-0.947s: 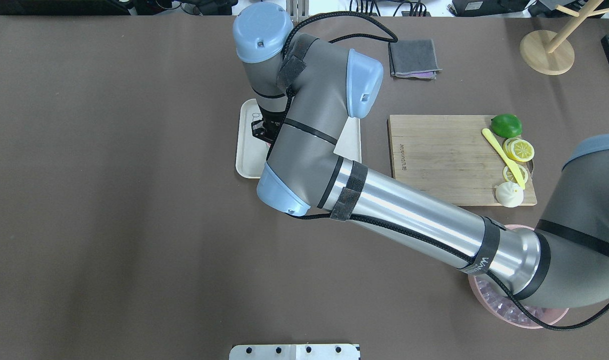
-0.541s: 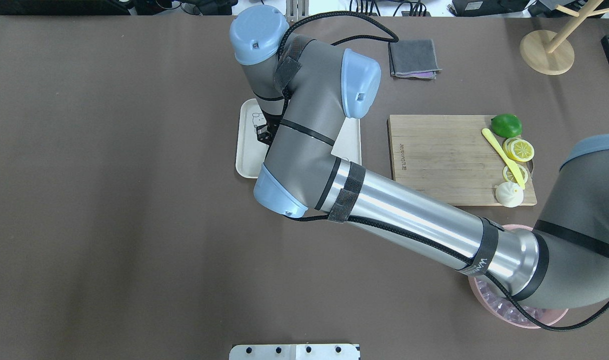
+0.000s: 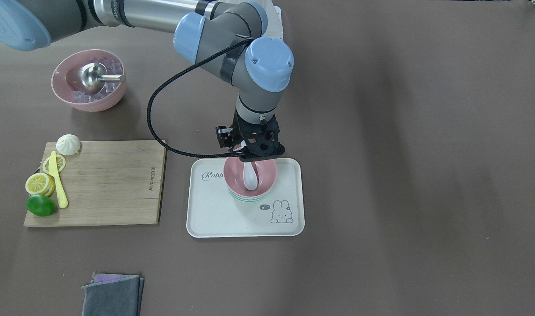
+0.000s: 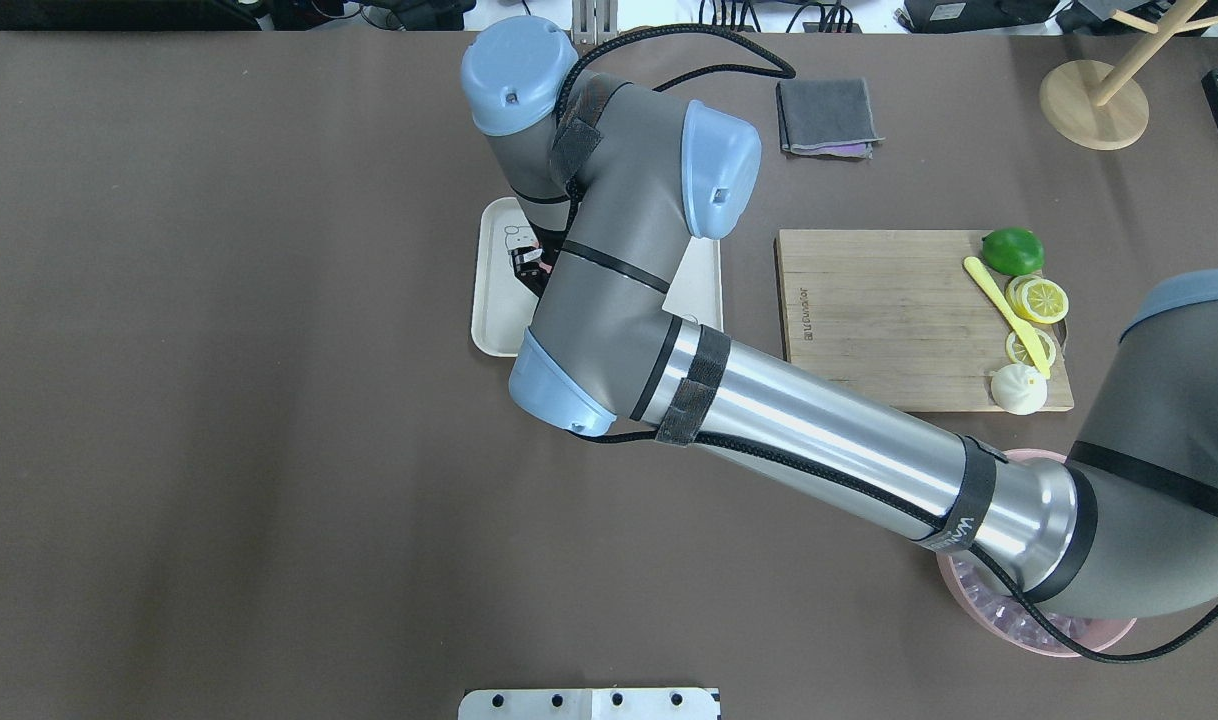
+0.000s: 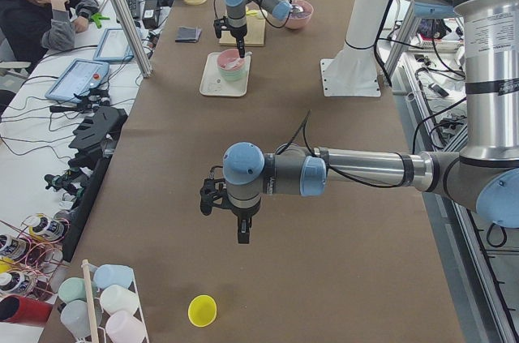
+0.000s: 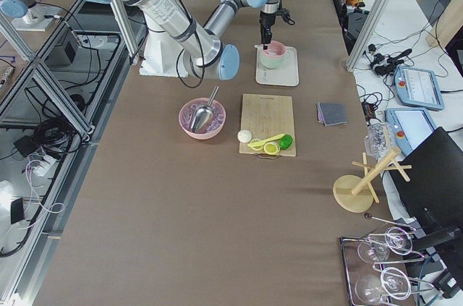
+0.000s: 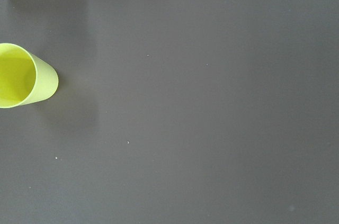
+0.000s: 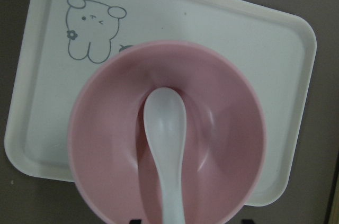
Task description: Stack pink bowl on green and place spoon
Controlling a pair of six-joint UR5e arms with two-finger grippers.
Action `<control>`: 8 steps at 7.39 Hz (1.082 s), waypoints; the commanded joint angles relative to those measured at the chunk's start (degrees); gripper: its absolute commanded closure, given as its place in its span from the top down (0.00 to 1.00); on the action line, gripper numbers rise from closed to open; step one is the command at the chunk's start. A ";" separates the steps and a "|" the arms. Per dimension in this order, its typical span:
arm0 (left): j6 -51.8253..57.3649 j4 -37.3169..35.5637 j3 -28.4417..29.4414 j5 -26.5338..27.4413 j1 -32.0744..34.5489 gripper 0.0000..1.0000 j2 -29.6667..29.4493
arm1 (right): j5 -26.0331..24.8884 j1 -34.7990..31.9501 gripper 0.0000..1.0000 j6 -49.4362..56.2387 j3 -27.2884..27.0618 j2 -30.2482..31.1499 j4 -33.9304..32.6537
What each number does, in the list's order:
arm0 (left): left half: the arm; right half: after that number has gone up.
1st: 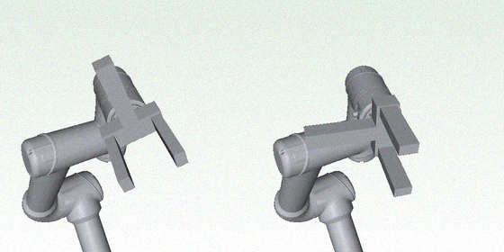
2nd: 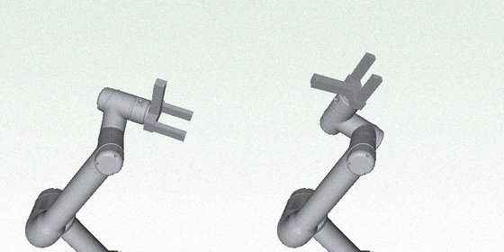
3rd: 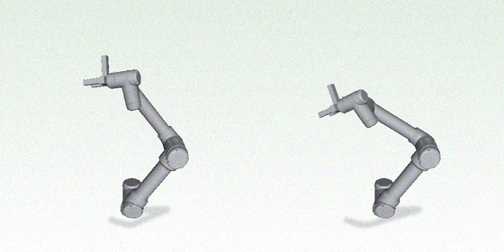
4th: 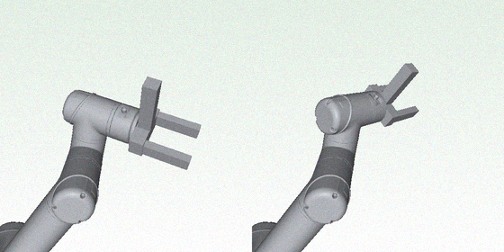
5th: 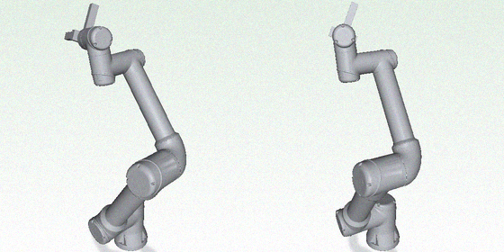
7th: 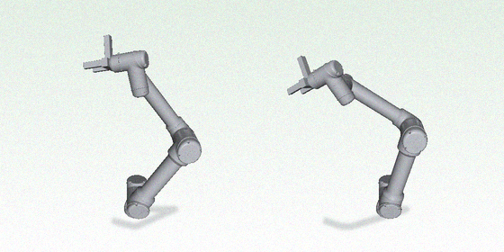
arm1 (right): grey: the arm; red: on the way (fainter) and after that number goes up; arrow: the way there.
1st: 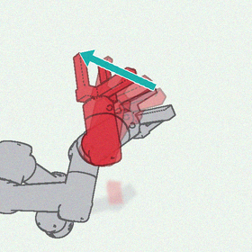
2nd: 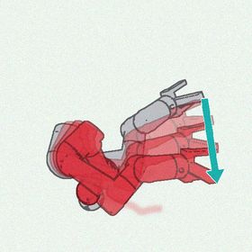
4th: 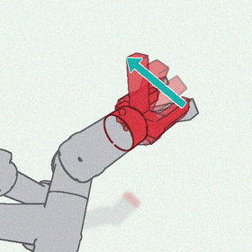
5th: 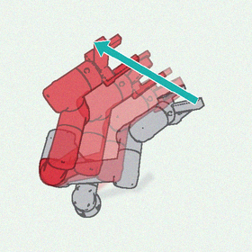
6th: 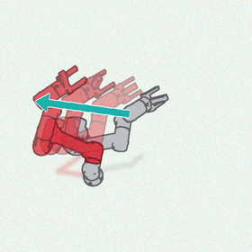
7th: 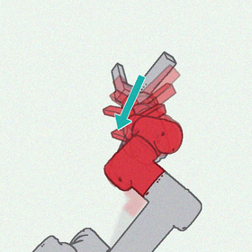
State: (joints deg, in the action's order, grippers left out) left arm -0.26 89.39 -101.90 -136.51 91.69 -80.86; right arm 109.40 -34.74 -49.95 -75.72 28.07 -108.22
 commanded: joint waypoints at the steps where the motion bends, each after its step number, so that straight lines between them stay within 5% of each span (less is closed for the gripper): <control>1: 0.00 -0.17 0.12 -0.24 -0.02 1.00 0.00 | 0.37 -1.45 0.99 0.03 -0.48 -0.21 0.03; 4: -0.70 -2.97 0.39 -0.68 -0.10 1.00 -0.08 | 9.84 -15.65 1.00 10.94 -0.66 6.52 1.42; 8: -0.35 -5.71 -1.01 -0.77 -0.10 0.99 -0.70 | 14.06 -33.76 1.00 32.29 -2.77 23.84 7.67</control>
State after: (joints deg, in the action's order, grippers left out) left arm -0.70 83.97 -102.06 -137.20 91.53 -81.33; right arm 120.89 -62.25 -26.95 -78.15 46.59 -101.76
